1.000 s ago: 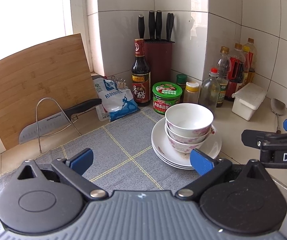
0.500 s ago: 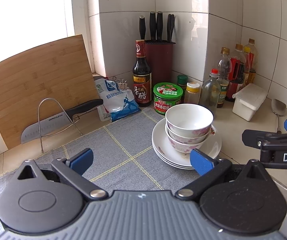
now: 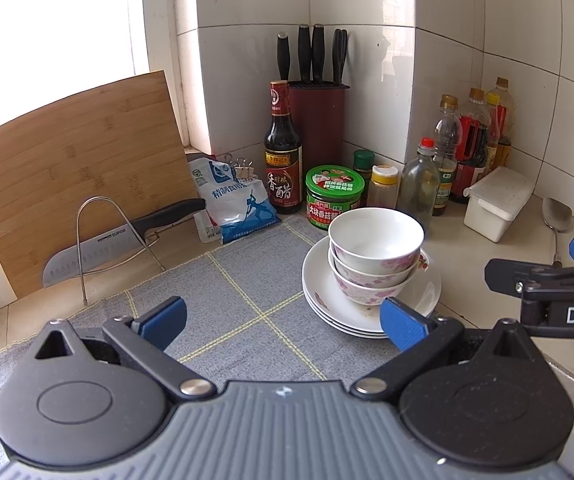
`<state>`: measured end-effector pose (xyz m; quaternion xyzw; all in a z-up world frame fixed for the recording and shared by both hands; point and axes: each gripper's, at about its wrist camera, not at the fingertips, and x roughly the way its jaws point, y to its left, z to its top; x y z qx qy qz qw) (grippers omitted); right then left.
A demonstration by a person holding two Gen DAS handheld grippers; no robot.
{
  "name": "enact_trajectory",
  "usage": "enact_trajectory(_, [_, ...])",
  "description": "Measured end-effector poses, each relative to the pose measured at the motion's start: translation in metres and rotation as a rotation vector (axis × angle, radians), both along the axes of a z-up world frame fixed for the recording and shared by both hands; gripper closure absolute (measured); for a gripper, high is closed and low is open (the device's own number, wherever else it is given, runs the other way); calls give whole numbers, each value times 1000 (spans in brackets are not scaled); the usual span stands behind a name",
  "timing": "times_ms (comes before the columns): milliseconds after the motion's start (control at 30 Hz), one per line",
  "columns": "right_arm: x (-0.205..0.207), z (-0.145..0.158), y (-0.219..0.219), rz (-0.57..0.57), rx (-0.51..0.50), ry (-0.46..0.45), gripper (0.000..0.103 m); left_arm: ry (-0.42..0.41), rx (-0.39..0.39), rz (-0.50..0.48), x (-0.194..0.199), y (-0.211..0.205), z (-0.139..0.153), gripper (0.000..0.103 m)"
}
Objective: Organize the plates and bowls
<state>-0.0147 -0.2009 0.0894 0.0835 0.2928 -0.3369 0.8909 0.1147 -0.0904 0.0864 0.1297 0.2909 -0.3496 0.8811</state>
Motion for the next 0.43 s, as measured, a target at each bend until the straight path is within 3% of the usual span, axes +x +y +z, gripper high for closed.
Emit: enact_trajectory(433, [1, 0, 1, 1, -5, 2, 0, -3, 6, 3, 0, -1, 0, 1])
